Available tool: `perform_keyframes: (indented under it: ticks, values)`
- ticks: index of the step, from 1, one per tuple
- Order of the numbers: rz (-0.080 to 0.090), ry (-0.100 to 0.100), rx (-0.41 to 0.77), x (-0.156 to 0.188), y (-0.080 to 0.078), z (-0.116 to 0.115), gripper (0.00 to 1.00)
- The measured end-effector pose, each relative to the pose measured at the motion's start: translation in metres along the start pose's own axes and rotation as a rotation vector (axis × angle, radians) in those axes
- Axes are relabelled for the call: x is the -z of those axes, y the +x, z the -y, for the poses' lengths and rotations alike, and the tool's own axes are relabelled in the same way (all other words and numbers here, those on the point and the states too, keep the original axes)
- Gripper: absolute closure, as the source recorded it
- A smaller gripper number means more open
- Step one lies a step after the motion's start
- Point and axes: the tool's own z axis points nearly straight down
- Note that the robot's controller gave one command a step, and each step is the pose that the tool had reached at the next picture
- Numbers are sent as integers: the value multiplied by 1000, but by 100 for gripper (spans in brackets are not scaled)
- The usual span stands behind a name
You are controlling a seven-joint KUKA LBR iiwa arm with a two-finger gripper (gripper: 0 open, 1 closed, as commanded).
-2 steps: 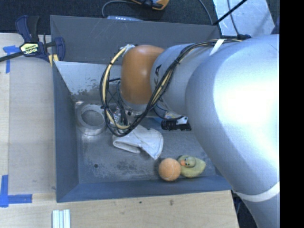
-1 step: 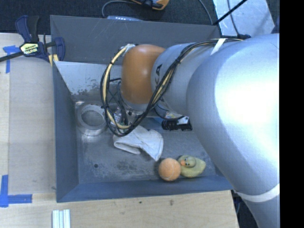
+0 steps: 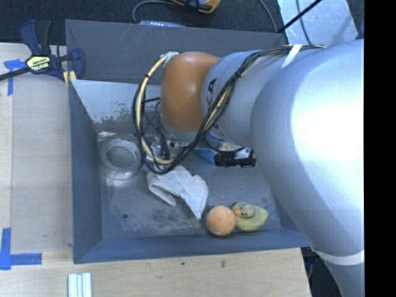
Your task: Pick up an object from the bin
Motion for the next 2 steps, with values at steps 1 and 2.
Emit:
perform_keyframes:
  ticks: [1,2]
  values:
    - [2,-3,1,24,-1,-1,100]
    - [6,-8,3,45,-1,-2,100]
